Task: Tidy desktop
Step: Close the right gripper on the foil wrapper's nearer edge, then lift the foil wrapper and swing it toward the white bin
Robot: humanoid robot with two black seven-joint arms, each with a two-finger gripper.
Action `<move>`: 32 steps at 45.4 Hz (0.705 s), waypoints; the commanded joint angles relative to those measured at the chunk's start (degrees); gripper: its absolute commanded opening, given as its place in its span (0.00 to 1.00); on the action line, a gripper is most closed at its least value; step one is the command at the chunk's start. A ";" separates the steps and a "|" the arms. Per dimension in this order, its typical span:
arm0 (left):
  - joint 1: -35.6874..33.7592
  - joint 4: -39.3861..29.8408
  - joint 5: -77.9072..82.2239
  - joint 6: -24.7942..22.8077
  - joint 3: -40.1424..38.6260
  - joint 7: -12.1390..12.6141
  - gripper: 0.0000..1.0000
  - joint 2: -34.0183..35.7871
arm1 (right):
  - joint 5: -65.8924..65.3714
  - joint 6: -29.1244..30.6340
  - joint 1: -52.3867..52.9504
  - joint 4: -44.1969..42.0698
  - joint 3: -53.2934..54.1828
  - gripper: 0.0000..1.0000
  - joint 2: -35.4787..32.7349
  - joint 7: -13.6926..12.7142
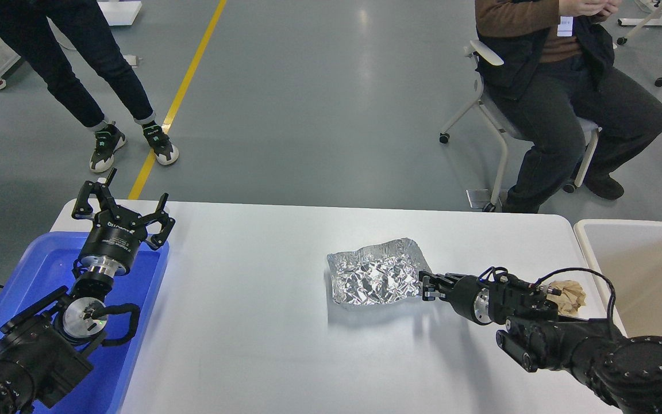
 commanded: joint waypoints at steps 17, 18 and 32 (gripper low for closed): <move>0.00 0.00 0.00 0.00 0.00 0.00 1.00 -0.01 | 16.48 7.44 5.68 10.24 0.71 0.00 -4.91 5.24; 0.00 0.00 0.00 0.00 0.00 0.08 1.00 -0.01 | 16.74 8.06 6.38 11.91 0.71 0.00 -6.14 5.15; 0.00 0.00 0.00 0.00 0.00 0.00 1.00 0.08 | 17.71 10.43 17.37 36.70 -0.35 0.00 -25.04 3.66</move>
